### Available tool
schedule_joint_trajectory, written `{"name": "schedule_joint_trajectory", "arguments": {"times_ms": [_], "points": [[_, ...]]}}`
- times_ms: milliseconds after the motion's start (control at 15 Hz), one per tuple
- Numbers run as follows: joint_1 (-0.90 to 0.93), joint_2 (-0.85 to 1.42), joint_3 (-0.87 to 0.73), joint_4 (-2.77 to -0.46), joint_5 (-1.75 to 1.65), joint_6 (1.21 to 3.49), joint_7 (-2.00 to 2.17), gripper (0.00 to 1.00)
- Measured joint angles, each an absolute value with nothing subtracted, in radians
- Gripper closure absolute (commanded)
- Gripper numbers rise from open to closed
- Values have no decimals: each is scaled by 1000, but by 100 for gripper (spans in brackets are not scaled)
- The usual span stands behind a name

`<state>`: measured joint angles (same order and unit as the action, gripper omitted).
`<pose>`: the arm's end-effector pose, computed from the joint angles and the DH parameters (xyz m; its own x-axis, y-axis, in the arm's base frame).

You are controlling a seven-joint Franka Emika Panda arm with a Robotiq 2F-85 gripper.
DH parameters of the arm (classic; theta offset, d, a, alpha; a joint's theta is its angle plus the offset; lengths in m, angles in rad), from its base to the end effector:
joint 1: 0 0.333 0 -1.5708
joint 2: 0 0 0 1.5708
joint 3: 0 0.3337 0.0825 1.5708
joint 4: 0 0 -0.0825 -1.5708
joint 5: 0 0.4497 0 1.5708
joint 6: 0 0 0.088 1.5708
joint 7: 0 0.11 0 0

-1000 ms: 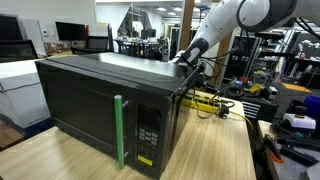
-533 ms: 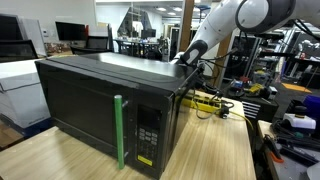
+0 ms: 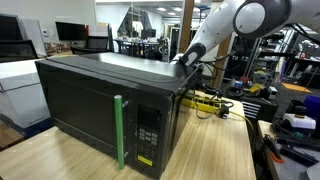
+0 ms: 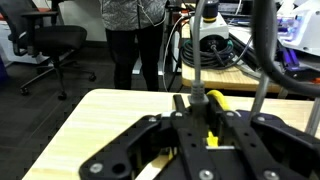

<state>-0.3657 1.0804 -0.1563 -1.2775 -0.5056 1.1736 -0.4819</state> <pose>0.5474 -0.3724 0.0611 0.2358 0.0073 -0.9718 0.0782 -0.9969 0.0114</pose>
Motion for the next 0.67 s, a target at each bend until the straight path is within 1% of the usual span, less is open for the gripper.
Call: {"name": "schedule_joint_trajectory", "arguments": {"times_ms": [267, 667], "points": [[-368, 1134, -157, -1204, -514, 1120, -537, 93], [-377, 1148, -153, -1178, -513, 1112, -582, 93]]}}
